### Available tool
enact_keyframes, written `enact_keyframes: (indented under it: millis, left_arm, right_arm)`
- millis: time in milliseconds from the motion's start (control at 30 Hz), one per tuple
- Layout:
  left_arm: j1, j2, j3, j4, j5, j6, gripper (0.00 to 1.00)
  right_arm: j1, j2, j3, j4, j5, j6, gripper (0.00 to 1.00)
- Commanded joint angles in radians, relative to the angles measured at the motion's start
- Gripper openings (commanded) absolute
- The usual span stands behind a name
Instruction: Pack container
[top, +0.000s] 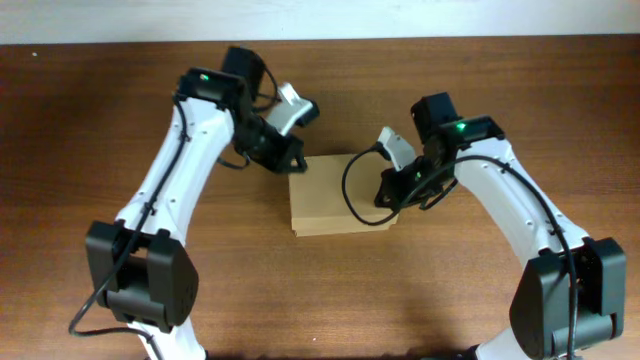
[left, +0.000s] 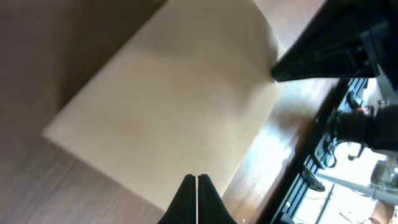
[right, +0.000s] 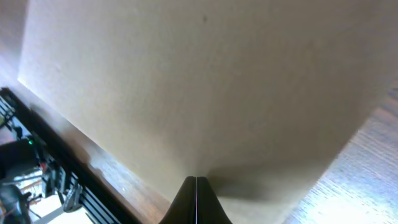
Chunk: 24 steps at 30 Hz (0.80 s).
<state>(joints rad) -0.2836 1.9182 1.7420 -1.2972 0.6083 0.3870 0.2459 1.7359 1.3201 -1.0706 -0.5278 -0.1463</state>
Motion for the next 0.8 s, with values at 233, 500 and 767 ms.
enact_keyframes:
  millis: [233,500,767]
  left_arm:
    - [-0.021,-0.032,-0.227,0.067,-0.008,0.030,0.02]
    - [-0.030,-0.037,-0.325,0.154,-0.082,-0.036,0.02]
    - [-0.059,-0.438,-0.325,0.240,-0.162,-0.061,0.02]
  right_arm:
    - [0.009,-0.017,-0.093,0.053,0.028,-0.009,0.04]
    - [0.009,-0.128,-0.090,0.061,0.028,0.003,0.04]
    - [0.009,-0.568,-0.068,0.020,0.108,0.098,0.04]
